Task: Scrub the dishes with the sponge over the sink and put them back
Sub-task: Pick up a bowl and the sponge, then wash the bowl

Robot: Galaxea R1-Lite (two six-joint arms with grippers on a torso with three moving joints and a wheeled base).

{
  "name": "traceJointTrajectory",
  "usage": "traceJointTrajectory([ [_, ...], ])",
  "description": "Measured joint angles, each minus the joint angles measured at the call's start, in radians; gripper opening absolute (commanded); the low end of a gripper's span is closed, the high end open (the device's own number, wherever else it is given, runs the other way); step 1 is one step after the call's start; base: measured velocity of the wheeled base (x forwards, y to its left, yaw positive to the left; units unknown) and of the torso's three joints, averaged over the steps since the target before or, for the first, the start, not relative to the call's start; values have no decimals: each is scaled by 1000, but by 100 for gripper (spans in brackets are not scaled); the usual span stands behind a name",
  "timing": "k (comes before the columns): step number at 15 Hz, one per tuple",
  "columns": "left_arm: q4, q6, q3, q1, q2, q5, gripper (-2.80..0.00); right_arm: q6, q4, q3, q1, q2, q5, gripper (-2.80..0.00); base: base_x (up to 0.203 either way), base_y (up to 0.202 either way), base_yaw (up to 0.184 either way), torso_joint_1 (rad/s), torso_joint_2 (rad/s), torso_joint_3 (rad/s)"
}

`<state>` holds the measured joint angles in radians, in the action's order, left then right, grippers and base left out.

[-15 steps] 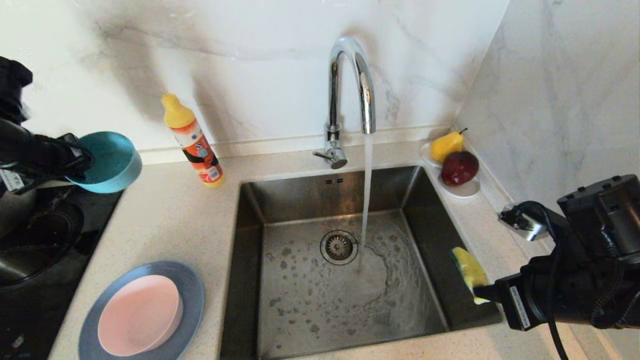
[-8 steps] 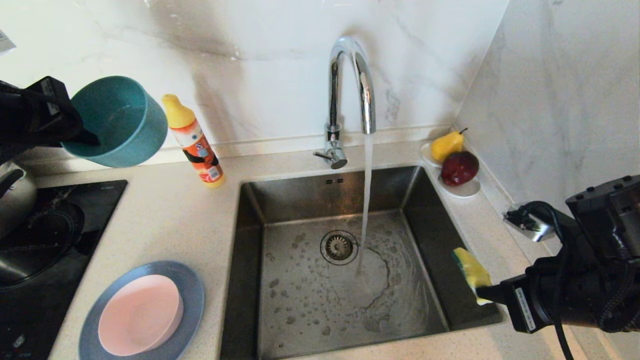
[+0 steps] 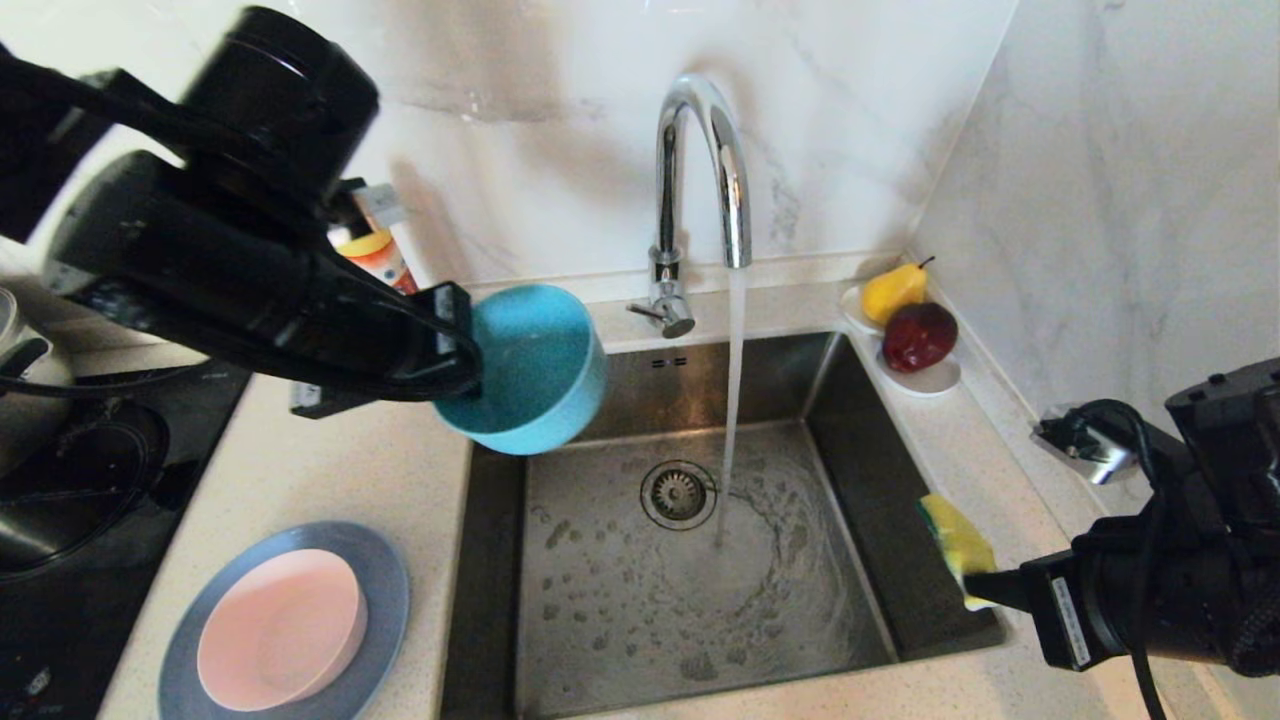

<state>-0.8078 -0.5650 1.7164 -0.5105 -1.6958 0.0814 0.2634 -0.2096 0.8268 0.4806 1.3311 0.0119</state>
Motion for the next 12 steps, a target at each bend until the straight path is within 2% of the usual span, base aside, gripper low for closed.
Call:
traceJointTrajectory([
  [5, 144, -72, 6, -107, -208, 7, -280, 13, -8, 0, -2, -55, 1, -280, 0, 0, 0, 0, 0, 0],
  [8, 236, -108, 12, -130, -320, 18, -280, 22, -11, 0, -5, -87, 14, -280, 0, 0, 0, 0, 0, 0],
  [12, 271, -147, 92, -138, -434, 33, -280, 30, -11, -5, -5, -124, 15, -280, 0, 0, 0, 0, 0, 0],
])
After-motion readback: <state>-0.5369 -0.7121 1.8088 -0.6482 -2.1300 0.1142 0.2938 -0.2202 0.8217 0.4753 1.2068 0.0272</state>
